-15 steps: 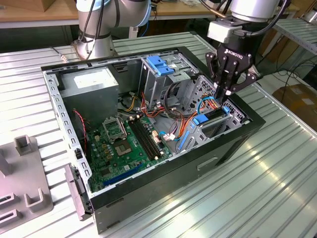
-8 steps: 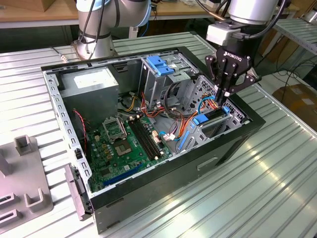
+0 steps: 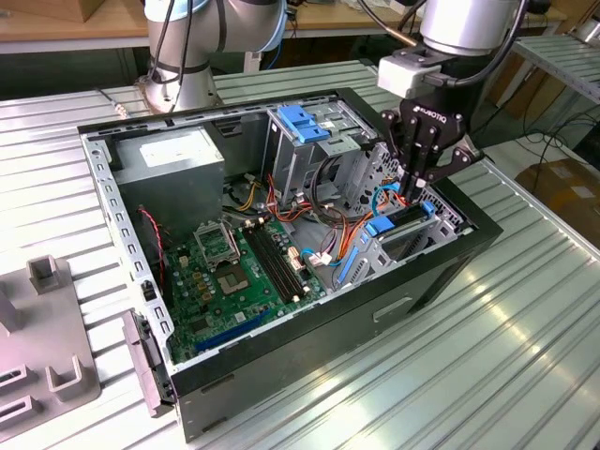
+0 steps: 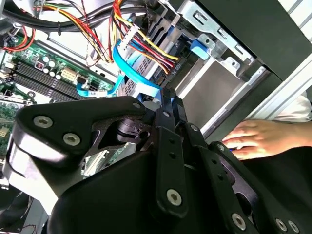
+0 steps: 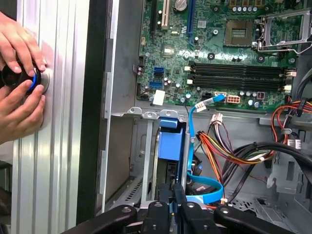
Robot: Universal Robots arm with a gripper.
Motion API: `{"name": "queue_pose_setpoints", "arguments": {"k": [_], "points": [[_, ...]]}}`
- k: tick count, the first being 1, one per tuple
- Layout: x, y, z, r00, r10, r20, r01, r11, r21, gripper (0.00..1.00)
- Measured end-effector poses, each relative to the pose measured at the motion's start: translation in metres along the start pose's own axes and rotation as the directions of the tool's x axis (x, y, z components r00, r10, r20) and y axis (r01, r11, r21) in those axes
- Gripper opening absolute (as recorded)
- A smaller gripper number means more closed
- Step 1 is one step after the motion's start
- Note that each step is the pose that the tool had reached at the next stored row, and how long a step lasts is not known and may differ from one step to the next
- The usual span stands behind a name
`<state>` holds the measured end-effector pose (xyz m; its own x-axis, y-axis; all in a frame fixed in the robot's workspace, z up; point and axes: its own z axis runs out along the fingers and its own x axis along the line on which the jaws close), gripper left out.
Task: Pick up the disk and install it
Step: 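Insert the second disk wire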
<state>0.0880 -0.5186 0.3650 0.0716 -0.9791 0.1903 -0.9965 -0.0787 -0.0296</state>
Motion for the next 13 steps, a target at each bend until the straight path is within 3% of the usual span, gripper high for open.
{"name": "queue_pose_setpoints", "arguments": {"k": [4,8,10,13], "points": [[0.0006,0.0003,0.0024,0.9999,0.001,0.0166,-0.001,1.0,0.0026,0.16],[0.0029,0.0005,0.0041,0.9999,0.001,0.0172,-0.001,1.0,0.0028,0.16],[0.0054,0.0009,0.0051,0.9998,0.001,0.0209,-0.001,1.0,0.0034,0.16],[0.0125,0.0034,0.0078,0.9991,0.003,0.0431,-0.003,1.0,0.0066,0.16]]}}
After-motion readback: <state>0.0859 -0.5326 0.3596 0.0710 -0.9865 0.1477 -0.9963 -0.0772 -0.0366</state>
